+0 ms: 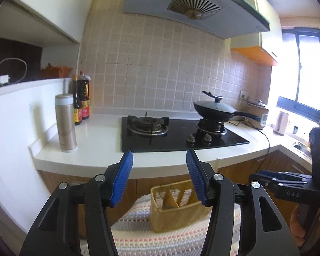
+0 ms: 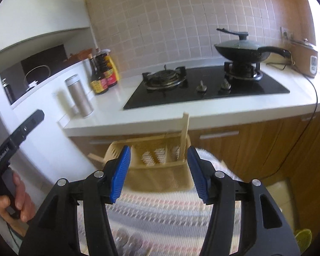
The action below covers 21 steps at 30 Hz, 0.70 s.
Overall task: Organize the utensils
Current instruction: 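Move both open tools back down over the remaining utensils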
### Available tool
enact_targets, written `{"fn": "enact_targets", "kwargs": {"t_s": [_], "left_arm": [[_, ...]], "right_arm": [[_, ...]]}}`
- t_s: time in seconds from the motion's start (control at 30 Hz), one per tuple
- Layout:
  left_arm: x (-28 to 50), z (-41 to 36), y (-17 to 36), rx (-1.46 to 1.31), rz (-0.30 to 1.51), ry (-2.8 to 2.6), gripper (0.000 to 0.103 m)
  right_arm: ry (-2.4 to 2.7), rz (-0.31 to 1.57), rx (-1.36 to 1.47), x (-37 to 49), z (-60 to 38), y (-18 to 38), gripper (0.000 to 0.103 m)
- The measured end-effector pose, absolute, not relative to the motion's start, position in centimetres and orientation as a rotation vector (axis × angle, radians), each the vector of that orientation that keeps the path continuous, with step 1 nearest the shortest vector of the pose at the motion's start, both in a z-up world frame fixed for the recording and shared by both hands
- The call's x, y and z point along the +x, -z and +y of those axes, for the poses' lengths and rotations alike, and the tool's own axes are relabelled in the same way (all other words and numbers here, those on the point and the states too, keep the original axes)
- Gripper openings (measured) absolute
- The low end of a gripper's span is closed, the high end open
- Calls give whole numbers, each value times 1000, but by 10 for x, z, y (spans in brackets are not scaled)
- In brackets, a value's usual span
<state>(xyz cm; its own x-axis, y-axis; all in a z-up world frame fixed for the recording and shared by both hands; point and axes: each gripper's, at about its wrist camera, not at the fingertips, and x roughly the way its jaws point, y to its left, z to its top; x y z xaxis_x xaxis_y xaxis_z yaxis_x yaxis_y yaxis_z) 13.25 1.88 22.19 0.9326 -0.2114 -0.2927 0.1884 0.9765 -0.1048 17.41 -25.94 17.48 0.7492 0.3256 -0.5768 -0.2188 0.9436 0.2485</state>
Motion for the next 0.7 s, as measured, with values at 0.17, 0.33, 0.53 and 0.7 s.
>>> {"fn": "enact_targets", "kwargs": {"t_s": [0.17, 0.33, 0.53, 0.7], "left_arm": [[94, 18, -226, -38, 354, 253, 57], [58, 18, -198, 43, 446, 294, 58], [45, 34, -134, 52, 605, 287, 61], [55, 53, -73, -28, 792, 307, 61]], "right_arm": [[-319, 765, 189, 138, -256, -166, 52], [-315, 784, 169, 79, -259, -141, 52], [-267, 804, 187, 28, -277, -105, 52], [-251, 905, 239, 17, -289, -64, 52]]}}
